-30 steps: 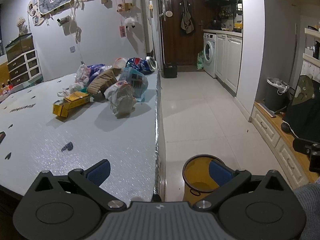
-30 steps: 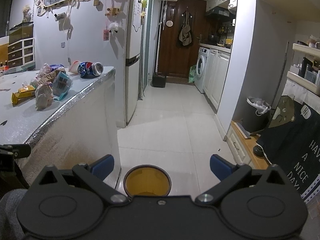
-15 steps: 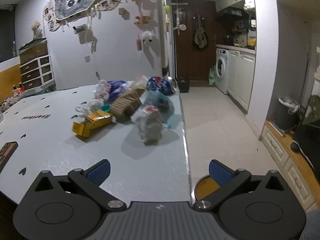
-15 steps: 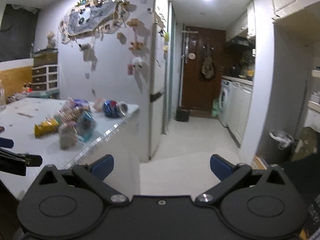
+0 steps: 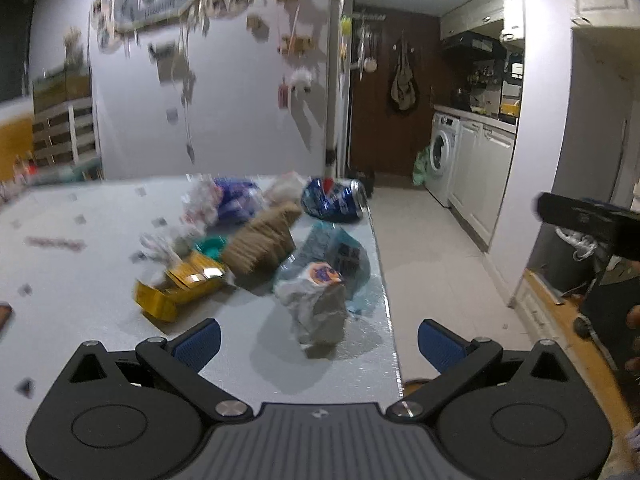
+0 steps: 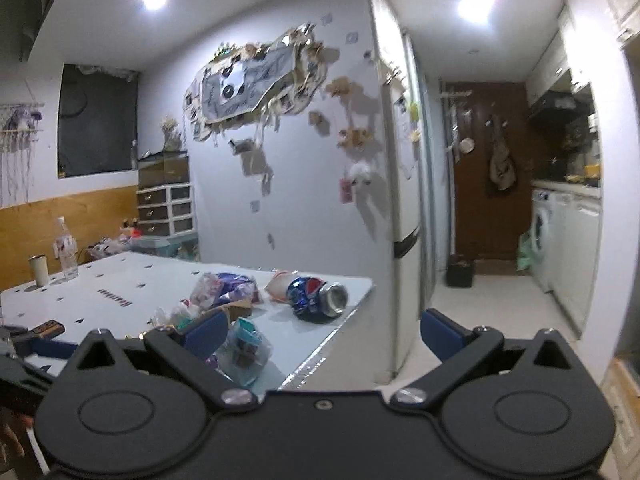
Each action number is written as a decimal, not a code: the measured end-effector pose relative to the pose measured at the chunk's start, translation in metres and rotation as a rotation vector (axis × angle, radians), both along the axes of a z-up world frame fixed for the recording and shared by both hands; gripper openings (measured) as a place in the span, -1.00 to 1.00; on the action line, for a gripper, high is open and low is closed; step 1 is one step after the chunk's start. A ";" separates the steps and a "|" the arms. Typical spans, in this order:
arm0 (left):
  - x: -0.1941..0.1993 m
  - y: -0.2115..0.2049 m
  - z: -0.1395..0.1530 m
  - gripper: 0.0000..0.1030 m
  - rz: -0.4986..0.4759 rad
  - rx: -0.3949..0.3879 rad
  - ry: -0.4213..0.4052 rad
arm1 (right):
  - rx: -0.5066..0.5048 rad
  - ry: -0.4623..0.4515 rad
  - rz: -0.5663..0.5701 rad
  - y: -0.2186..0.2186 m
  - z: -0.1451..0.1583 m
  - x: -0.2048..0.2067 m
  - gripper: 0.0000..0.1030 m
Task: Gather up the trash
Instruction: 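Reach both tools to the counter trash and close on bags, then carry the white logo bag in left tool while right carries clear bag to bin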
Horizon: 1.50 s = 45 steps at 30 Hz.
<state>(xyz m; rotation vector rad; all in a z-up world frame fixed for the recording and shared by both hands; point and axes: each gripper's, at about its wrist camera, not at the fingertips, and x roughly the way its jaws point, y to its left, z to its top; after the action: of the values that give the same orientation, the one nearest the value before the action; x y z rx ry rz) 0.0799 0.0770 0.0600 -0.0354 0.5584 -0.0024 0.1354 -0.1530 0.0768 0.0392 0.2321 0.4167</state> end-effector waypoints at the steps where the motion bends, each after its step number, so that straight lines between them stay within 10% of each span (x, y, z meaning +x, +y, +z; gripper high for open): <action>1: 0.007 0.000 -0.003 1.00 0.004 -0.016 0.019 | -0.001 0.011 0.014 0.005 -0.001 0.010 1.00; 17: 0.090 -0.006 -0.037 1.00 -0.022 -0.056 0.190 | 0.185 0.433 0.280 0.056 -0.058 0.175 0.87; 27: 0.113 0.011 -0.047 0.95 0.028 -0.144 0.187 | 0.218 0.581 0.417 0.095 -0.089 0.208 0.64; 45: 0.099 0.022 -0.050 -0.26 0.052 -0.126 0.160 | 0.054 0.519 0.406 0.103 -0.078 0.176 -0.09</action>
<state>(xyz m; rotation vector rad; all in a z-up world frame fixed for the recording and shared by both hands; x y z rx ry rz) 0.1789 0.0986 0.0102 -0.1744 0.7170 0.0158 0.3114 -0.0502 -0.0016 0.1560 0.7478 0.8154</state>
